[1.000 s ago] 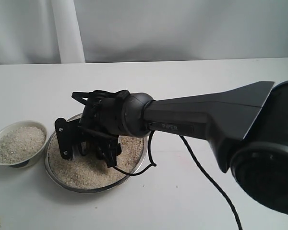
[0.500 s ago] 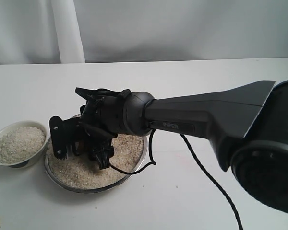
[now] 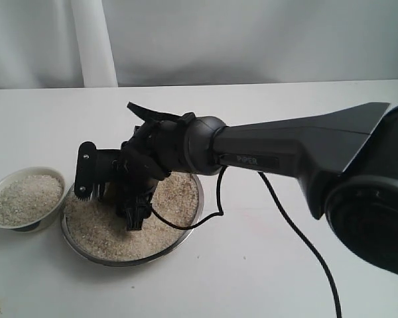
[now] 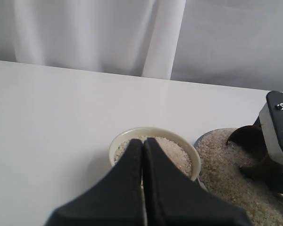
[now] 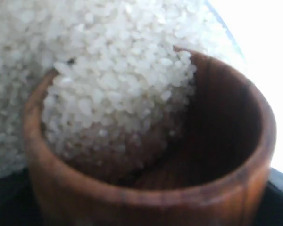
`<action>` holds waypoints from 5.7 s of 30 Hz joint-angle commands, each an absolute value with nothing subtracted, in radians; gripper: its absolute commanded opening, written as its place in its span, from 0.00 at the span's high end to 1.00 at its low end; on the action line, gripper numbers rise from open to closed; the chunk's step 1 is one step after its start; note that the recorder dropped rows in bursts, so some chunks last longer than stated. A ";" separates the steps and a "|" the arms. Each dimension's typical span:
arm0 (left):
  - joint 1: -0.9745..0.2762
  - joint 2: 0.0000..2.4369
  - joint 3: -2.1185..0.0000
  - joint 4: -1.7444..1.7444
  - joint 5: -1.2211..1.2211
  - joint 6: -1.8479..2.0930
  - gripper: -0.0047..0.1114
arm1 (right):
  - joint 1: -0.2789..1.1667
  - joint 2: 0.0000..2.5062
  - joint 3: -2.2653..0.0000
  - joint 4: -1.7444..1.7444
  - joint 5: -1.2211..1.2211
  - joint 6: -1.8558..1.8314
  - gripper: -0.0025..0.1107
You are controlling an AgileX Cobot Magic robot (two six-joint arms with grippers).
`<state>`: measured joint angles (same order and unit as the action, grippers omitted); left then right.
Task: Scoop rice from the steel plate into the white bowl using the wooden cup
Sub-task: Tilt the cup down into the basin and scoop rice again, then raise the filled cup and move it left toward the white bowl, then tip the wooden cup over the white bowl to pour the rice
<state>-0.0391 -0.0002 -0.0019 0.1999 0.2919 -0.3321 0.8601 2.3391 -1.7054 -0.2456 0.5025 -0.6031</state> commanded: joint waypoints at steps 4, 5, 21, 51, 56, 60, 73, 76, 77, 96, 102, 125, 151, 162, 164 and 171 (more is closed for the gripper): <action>-0.041 0.000 0.000 0.199 0.285 -0.336 0.96 | 0.835 2.376 -1.684 -0.120 0.531 -0.673 0.98; -0.041 0.000 0.000 0.199 0.285 -0.336 0.96 | 0.835 2.376 -1.684 -0.119 0.529 -0.673 0.98; -0.041 0.000 0.000 0.199 0.285 -0.336 0.96 | 0.835 2.191 -1.422 -0.019 0.181 -0.681 0.98; -0.041 0.000 0.000 0.199 0.285 -0.336 0.96 | 0.837 1.962 -1.396 0.168 0.000 -0.649 0.98; -0.041 0.000 0.000 0.199 0.285 -0.336 0.96 | 0.837 1.962 -1.396 0.168 0.000 -0.669 0.98; -0.041 0.000 0.000 0.199 0.285 -0.336 0.96 | 0.839 1.965 -1.396 0.153 -0.042 -0.680 0.98; -0.041 0.000 0.000 0.199 0.285 -0.336 0.96 | 0.887 2.205 -1.715 0.088 0.079 -0.732 0.98; -0.041 0.000 0.000 0.199 0.285 -0.336 0.96 | 0.902 2.252 -1.815 0.020 0.159 -0.732 0.98; -0.041 0.000 0.000 0.199 0.285 -0.336 0.96 | 0.908 2.269 -1.840 0.000 0.175 -0.732 0.98; -0.041 0.000 0.000 0.199 0.285 -0.336 0.96 | 1.009 2.400 -2.015 -1.002 0.413 -0.163 0.98; -0.041 0.000 0.000 0.199 0.285 -0.336 0.96 | 1.028 2.400 -2.015 -1.077 0.410 -0.159 0.98; -0.041 0.000 0.000 0.199 0.285 -0.336 0.96 | 1.095 2.462 -2.015 -1.451 0.524 -0.116 0.98; -0.041 0.000 0.000 0.199 0.285 -0.336 0.96 | 1.140 2.464 -2.015 -1.579 0.590 -0.132 0.98; -0.041 0.000 0.000 0.199 0.285 -0.336 0.96 | 1.147 2.485 -2.015 -1.637 0.640 -0.198 0.98; -0.041 0.000 0.000 0.199 0.285 -0.336 0.96 | 1.148 2.485 -2.015 -1.646 0.640 -0.219 0.98; -0.041 0.000 0.000 0.199 0.285 -0.336 0.96 | 1.148 2.485 -2.015 -1.667 0.633 -0.234 0.98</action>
